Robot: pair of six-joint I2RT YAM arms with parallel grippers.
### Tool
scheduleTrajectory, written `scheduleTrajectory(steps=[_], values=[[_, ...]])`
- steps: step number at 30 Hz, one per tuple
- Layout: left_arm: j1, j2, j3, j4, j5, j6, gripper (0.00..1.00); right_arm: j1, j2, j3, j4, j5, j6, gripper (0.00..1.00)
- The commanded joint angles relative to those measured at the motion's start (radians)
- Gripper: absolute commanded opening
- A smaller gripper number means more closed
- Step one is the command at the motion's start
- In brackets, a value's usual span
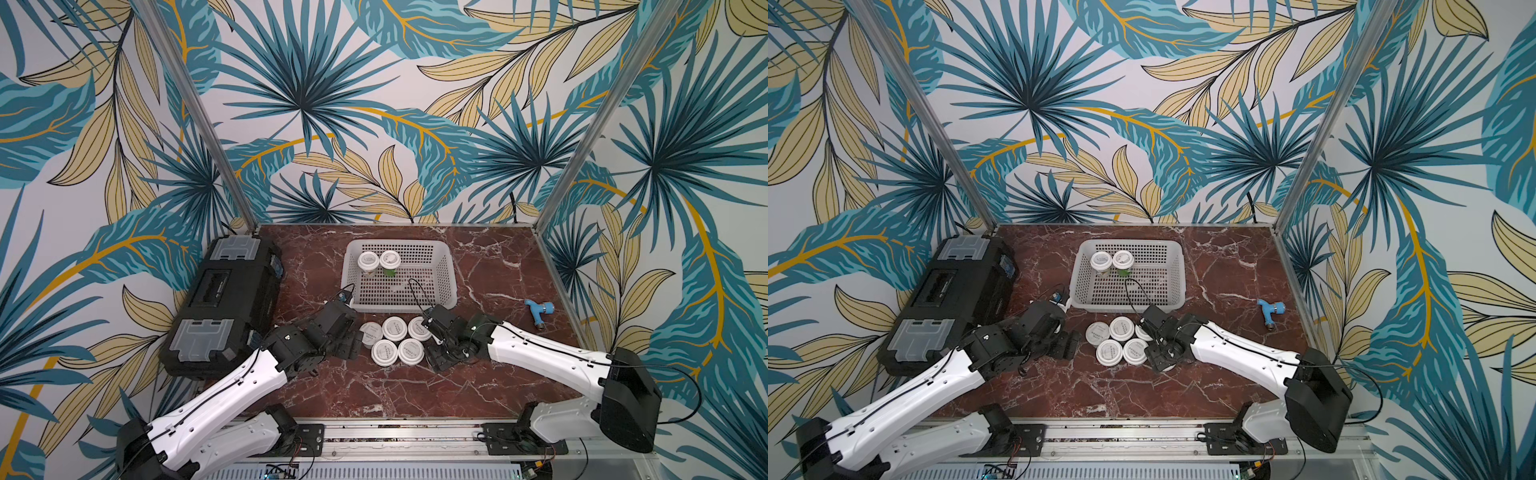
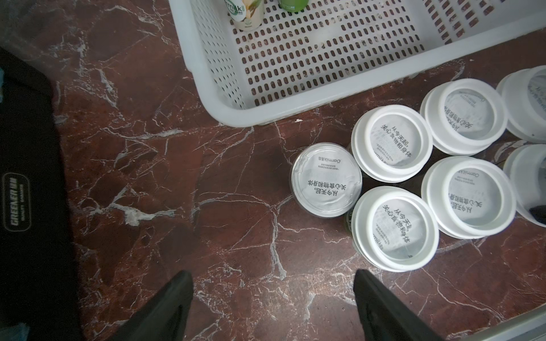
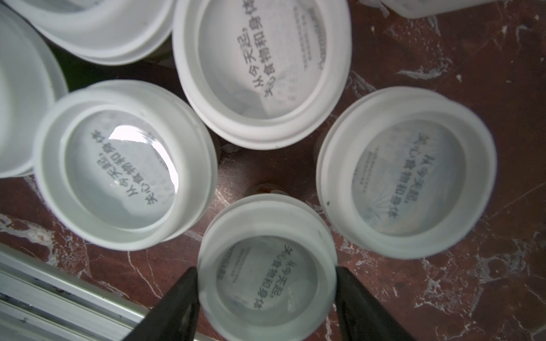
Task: Put the yogurt in the basket
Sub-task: Pick up the yogurt from the center of the board.
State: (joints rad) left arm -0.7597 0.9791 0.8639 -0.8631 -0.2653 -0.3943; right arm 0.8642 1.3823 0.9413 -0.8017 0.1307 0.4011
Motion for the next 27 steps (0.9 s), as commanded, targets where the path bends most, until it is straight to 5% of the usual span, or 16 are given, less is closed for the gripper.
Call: scheduleTrajectory(steps=[1, 27], values=[[-0.003, -0.011, -0.026, 0.015, 0.0, -0.008, 0.89, 0.007, -0.009, -0.026, -0.017, 0.004, 0.012, 0.7], [-0.003, 0.009, -0.019, 0.025, -0.006, 0.002, 0.89, 0.021, -0.131, 0.194, -0.212, -0.043, -0.047, 0.66]])
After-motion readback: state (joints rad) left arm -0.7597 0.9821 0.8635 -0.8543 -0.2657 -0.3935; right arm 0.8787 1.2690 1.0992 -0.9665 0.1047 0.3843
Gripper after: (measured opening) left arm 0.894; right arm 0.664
